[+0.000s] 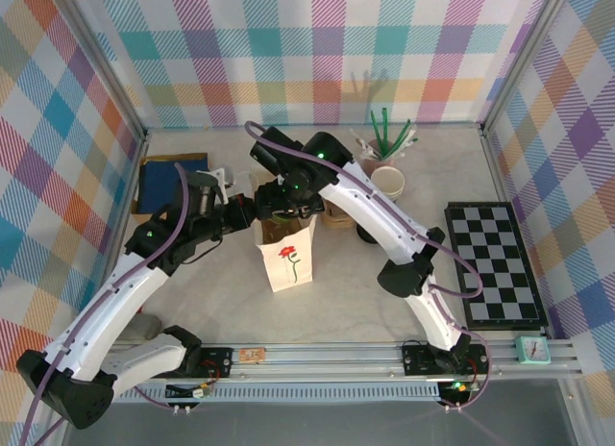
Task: Pack the takeout coffee
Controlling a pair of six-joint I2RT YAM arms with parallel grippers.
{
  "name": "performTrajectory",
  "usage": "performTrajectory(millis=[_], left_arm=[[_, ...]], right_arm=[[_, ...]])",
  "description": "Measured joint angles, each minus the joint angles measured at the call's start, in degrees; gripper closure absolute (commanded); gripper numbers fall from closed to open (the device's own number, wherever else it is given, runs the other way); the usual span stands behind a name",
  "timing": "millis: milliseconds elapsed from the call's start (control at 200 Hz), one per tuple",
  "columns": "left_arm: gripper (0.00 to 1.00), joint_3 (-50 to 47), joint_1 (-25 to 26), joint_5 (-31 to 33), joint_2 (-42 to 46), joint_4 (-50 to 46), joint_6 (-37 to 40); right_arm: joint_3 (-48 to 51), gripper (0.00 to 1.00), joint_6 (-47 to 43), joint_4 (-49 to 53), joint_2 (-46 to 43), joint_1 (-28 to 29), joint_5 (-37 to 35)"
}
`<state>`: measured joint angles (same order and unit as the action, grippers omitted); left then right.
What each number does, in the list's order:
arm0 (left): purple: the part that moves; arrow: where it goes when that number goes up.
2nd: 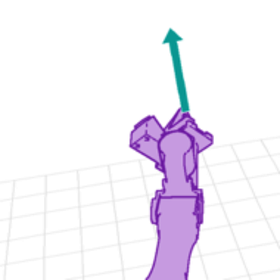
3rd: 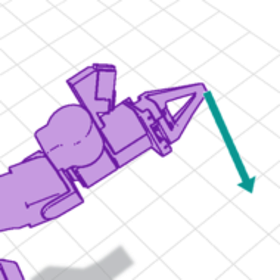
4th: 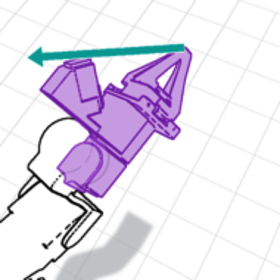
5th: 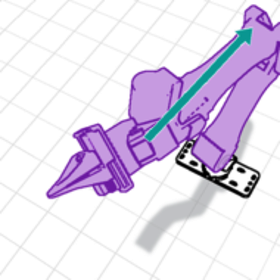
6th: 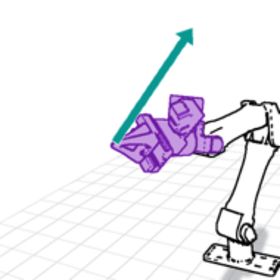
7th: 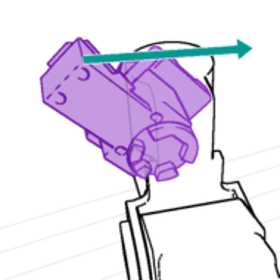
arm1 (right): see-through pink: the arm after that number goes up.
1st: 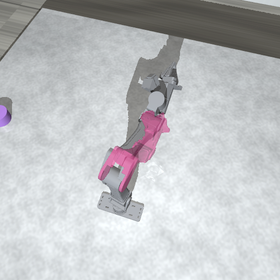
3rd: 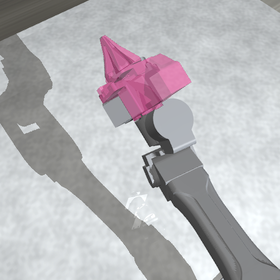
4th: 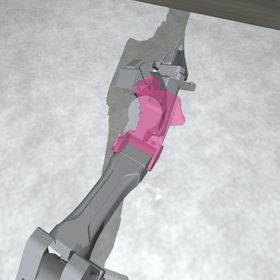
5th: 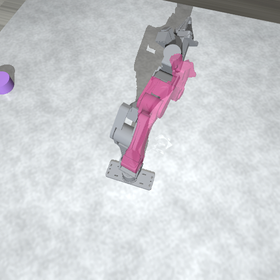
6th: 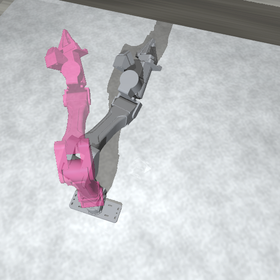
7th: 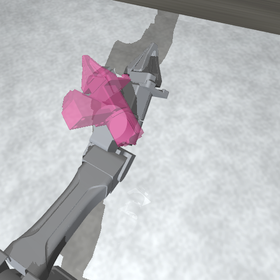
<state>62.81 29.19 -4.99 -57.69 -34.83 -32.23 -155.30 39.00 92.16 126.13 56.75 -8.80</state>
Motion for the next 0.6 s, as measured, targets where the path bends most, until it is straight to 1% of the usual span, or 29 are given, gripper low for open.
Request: performTrajectory(millis=[340,600], left_arm=[[1.0,0.0,0.0,1.6,-0.1,-1.4,-0.1],[1.0,0.0,0.3,0.1,-0.5,-0.9,-0.2]], right_arm=[[0.3,0.56,0.7,-0.3,0.8,1.1,-3.1],[7.9,0.55,1.1,-0.5,-1.2,2.2,-5.4]])
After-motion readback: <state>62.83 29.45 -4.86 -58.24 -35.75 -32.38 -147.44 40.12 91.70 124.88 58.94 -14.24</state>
